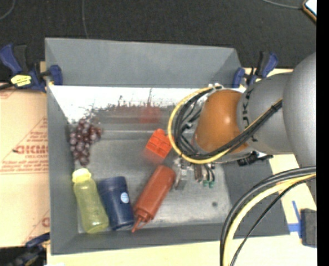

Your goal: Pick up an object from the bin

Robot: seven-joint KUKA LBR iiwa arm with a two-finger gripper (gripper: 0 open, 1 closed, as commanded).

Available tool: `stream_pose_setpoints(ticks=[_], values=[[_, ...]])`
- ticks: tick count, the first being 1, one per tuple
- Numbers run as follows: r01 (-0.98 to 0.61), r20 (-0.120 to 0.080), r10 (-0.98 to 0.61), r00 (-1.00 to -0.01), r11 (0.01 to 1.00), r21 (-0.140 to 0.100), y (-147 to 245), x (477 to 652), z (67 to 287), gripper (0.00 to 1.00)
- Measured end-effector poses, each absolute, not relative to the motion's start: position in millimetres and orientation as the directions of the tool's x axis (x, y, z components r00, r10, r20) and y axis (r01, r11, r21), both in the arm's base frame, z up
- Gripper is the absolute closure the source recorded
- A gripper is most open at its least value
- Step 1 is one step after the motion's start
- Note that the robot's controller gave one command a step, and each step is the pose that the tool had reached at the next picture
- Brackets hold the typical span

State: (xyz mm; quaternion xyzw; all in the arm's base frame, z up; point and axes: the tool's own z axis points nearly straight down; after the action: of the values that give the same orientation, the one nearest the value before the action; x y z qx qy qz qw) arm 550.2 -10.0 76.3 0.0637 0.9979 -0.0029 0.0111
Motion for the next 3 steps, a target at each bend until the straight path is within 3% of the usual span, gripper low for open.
stream_pose_setpoints(ticks=[1, 2, 3], values=[[0.126, -0.023, 0.126, -0.992, 0.992, -0.005, -10, 550.2, 76, 1.00], [0.119, -0.019, 0.119, -0.993, 0.993, -0.005, -16, 534.1, 178, 1.00], [0.096, -0.022, 0.096, -0.995, 0.995, -0.005, -7, 567.6, 229, 1.00]])
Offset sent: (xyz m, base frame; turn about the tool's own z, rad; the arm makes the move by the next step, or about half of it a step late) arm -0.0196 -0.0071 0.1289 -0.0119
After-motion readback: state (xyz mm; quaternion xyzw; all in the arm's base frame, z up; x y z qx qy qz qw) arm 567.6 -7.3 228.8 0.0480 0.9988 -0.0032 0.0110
